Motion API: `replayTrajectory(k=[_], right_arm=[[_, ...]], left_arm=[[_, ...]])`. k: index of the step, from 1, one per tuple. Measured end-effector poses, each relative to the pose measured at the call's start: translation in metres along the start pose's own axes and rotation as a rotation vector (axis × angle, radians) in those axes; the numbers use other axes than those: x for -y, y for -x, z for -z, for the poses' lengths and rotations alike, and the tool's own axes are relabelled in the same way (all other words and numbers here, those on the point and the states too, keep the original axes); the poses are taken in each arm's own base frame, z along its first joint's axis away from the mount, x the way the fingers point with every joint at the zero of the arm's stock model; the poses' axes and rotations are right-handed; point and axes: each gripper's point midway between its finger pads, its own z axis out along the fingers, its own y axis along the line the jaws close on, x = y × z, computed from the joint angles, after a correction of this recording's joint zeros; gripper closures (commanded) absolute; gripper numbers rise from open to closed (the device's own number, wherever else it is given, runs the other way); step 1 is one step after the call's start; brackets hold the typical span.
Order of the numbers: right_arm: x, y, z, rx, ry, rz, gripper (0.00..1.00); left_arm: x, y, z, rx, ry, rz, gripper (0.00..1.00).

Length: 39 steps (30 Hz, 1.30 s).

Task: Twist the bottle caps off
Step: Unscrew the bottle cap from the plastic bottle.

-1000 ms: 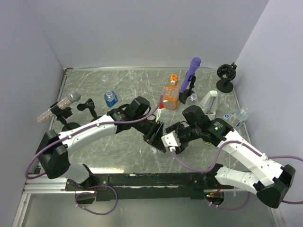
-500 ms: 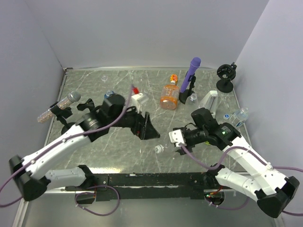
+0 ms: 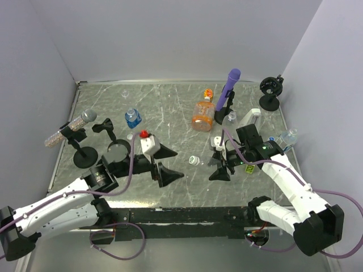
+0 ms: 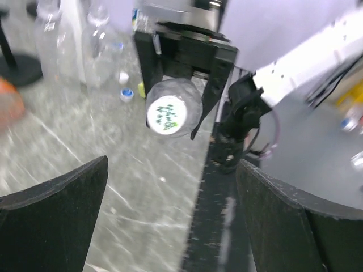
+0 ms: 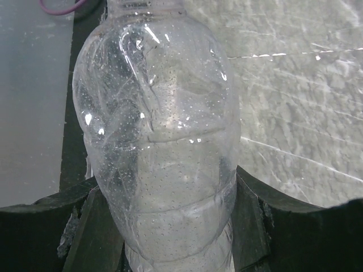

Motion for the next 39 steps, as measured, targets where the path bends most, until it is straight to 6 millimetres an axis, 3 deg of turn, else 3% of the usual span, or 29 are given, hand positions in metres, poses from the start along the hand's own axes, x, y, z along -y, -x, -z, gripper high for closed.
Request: replayTrajectory(k=[7,10,16,22,33,35,39], right_arm=[[-0.006,-0.007,-0.002,0.001,0.017,-0.013,0.84],[-0.007,-0.007,-0.003,0.003,0.022,-0.004,0.84],[-0.009,-0.008,-0.002,0.002,0.030,-0.001,0.84],[-0.009,-0.008,-0.002,0.001,0.031,0.004,0.84],[-0.009,-0.008,-0.002,0.001,0.032,0.009,0.84],[-0.009,-0.008,-0.002,0.001,0.032,0.009,0.83],[-0.009,-0.008,-0.002,0.002,0.033,0.010,0.84]], left_arm=[[-0.002,0.000,-0.023,0.018,-0.053,-0.294,0.03],[-0.008,-0.004,-0.033,0.001,-0.058,-0.342,0.02],[-0.012,-0.010,-0.046,-0.030,-0.078,-0.364,0.11],[-0.003,-0.007,-0.048,-0.016,-0.121,-0.354,0.27],[0.005,-0.017,-0.056,-0.057,-0.185,-0.302,0.48],[0.007,-0.017,-0.056,-0.059,-0.192,-0.299,0.54],[0.009,-0.015,-0.056,-0.060,-0.201,-0.288,0.77]])
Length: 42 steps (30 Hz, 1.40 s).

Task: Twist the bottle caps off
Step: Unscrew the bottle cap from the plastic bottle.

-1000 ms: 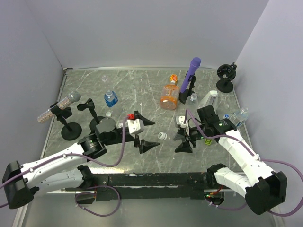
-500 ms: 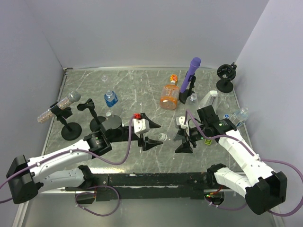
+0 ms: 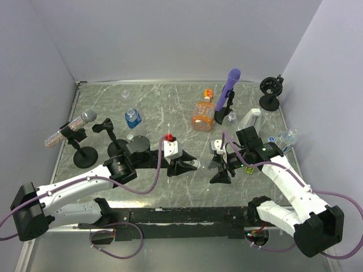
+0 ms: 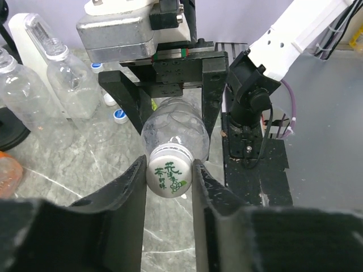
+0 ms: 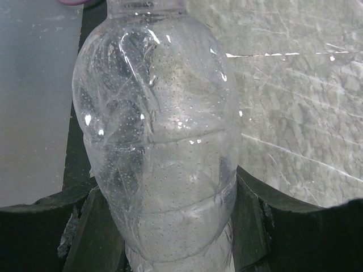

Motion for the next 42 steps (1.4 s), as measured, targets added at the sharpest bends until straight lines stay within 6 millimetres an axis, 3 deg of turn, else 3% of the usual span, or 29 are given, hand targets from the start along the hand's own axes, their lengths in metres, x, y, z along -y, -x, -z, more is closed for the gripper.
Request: replayTrajectory(k=[1,4,12,26,33,35,37,39,42], right_arm=[[0.000,0.000,0.000,0.000,0.000,0.001,0.84],[0.000,0.000,0.000,-0.001,0.001,-0.002,0.83],[-0.004,-0.003,0.000,-0.008,0.008,-0.039,0.84],[0.007,-0.012,-0.001,-0.053,-0.032,-0.077,0.84],[0.011,-0.017,0.002,-0.077,-0.056,-0.085,0.84],[0.011,-0.018,0.002,-0.078,-0.057,-0.082,0.84],[0.012,-0.018,0.002,-0.078,-0.058,-0.081,0.84],[0.012,-0.017,0.002,-0.077,-0.057,-0.078,0.84],[0.011,-0.015,0.001,-0.063,-0.047,-0.066,0.84]], left_arm=[[0.001,0.000,0.000,0.000,-0.003,0.007,0.87],[0.002,-0.001,0.000,-0.003,0.000,0.039,0.99],[0.000,-0.003,-0.002,-0.015,0.058,0.270,0.99],[-0.018,-0.018,0.000,0.022,0.438,1.174,0.99],[-0.026,-0.017,-0.010,-0.023,0.537,1.241,0.99],[-0.027,-0.017,-0.010,-0.027,0.548,1.240,0.86],[-0.026,-0.017,-0.010,-0.028,0.546,1.237,0.53],[-0.026,-0.017,-0.010,-0.027,0.544,1.228,0.27],[-0.025,-0.017,-0.009,-0.027,0.533,1.198,0.07]])
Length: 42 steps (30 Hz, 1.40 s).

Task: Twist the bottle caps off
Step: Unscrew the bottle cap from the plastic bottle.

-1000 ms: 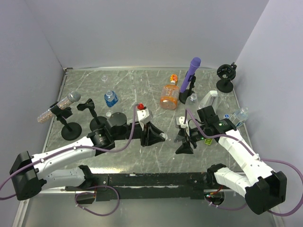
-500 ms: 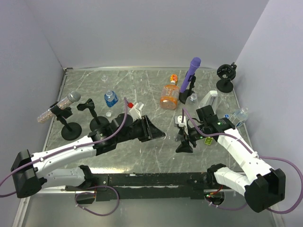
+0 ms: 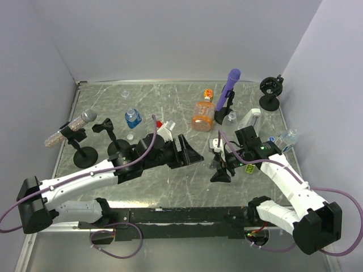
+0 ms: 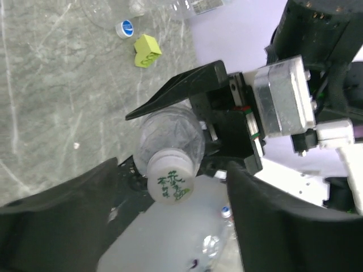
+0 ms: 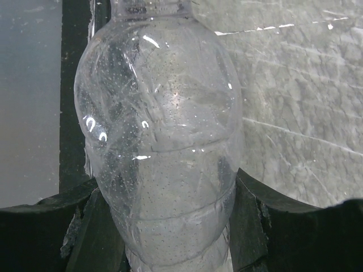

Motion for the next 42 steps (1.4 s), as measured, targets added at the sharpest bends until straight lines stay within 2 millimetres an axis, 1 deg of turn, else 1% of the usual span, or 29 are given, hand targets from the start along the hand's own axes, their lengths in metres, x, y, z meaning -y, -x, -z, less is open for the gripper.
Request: replayTrajectory(k=[2,4,5,9,12,18,21,24,27,34,38,42], right_arm=[[0.000,0.001,0.000,0.003,0.004,0.002,0.84],[0.000,0.001,0.000,0.004,0.005,0.005,0.84],[-0.001,0.001,0.000,0.006,0.006,0.007,0.84],[-0.001,0.001,-0.001,0.008,0.008,0.014,0.84],[-0.001,0.001,-0.001,0.008,0.008,0.019,0.84],[0.000,0.001,0.000,0.008,0.008,0.022,0.84],[0.000,0.001,0.000,0.009,0.007,0.022,0.84],[0.001,0.001,0.000,0.009,0.004,0.021,0.84],[0.001,0.001,0.000,0.010,0.002,0.022,0.84],[0.001,0.001,0.001,0.010,0.002,0.024,0.84],[0.002,0.001,0.001,0.010,-0.001,0.024,0.84],[0.002,0.001,0.001,0.010,-0.003,0.025,0.84]], left_arm=[[0.001,0.000,0.003,0.001,-0.010,-0.029,0.01],[0.003,0.001,0.007,0.004,-0.028,-0.071,0.01],[0.003,0.001,0.011,0.009,-0.038,-0.095,0.03],[0.001,0.005,0.028,0.024,-0.074,-0.182,0.03],[0.002,0.014,0.041,0.059,-0.100,-0.244,0.03],[0.013,0.030,0.070,0.163,-0.169,-0.357,0.03],[0.012,0.030,0.082,0.208,-0.213,-0.426,0.03],[0.005,0.024,0.088,0.228,-0.251,-0.523,0.04],[-0.001,0.016,0.091,0.218,-0.283,-0.683,0.03],[-0.005,0.006,0.089,0.185,-0.349,-1.040,0.04],[-0.012,-0.001,0.079,0.167,-0.382,-1.181,0.03],[-0.018,-0.002,0.064,0.148,-0.385,-1.277,0.04]])
